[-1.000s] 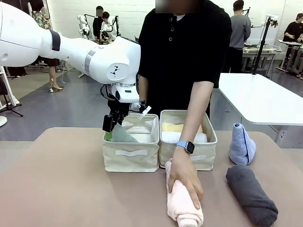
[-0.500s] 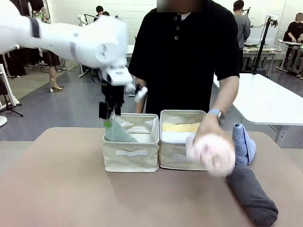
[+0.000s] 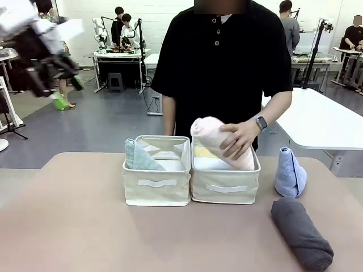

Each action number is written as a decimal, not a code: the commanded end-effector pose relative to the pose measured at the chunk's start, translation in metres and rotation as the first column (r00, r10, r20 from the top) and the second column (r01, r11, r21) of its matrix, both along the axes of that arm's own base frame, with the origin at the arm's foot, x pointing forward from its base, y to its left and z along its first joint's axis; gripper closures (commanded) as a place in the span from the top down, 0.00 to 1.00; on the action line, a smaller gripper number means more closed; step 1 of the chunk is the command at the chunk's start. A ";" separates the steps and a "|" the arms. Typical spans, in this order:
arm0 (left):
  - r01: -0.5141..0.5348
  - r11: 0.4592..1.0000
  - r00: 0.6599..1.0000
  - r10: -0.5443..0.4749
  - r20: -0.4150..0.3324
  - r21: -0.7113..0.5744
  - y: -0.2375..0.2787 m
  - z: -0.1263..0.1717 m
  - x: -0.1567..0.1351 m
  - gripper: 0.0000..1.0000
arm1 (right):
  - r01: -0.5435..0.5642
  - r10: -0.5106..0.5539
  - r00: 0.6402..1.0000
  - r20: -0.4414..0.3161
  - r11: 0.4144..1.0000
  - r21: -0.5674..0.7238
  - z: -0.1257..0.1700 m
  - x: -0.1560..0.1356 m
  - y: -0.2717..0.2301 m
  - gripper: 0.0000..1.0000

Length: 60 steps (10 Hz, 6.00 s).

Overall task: Sort the towels based on their folding style.
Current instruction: Pick up one triangle-folded towel and place it in the left Fabric basket, then pick up another triangle-folded towel from the table and place it in the left Fabric basket.

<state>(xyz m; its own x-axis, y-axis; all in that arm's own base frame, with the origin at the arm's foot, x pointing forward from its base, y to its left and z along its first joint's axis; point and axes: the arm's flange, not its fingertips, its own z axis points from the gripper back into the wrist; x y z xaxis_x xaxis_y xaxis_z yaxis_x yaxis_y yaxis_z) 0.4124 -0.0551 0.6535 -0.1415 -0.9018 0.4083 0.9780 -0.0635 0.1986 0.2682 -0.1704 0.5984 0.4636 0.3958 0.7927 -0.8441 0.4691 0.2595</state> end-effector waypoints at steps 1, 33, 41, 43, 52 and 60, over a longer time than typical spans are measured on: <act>-0.082 0.995 0.996 0.080 -0.036 -0.058 0.027 -0.040 -0.016 1.00 | -0.010 0.009 1.000 0.022 0.999 0.033 0.000 0.002 0.002 1.00; -0.115 0.671 0.991 0.025 -0.133 -0.732 0.312 -0.033 -0.021 1.00 | -0.018 -0.084 0.988 -0.131 0.775 -0.631 0.015 0.032 0.122 1.00; -0.115 0.671 0.991 0.025 -0.133 -0.732 0.312 -0.033 -0.021 1.00 | -0.271 0.036 0.943 -0.331 0.661 -0.700 -0.011 0.049 0.171 1.00; -0.115 0.671 0.991 0.025 -0.133 -0.732 0.312 -0.033 -0.021 1.00 | -0.213 0.118 0.975 -0.190 0.745 -0.632 0.031 -0.062 0.073 1.00; -0.115 0.671 0.991 0.025 -0.133 -0.732 0.312 -0.033 -0.021 1.00 | -0.213 0.146 0.975 -0.165 0.821 -0.529 0.009 -0.083 0.038 1.00; -0.115 0.671 0.991 0.025 -0.133 -0.732 0.312 -0.033 -0.021 1.00 | 0.128 -0.258 0.962 -0.093 0.722 -0.680 0.013 0.060 0.156 1.00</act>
<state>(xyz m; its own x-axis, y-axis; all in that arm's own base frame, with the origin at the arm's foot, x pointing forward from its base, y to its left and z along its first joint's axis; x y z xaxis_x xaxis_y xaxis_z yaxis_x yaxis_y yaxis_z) 0.3940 0.2589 0.6221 -0.0062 -0.2980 0.9546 0.9917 0.1208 0.0441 0.2890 -0.0396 0.6134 0.6111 0.7127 0.3445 -0.7411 0.6680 -0.0672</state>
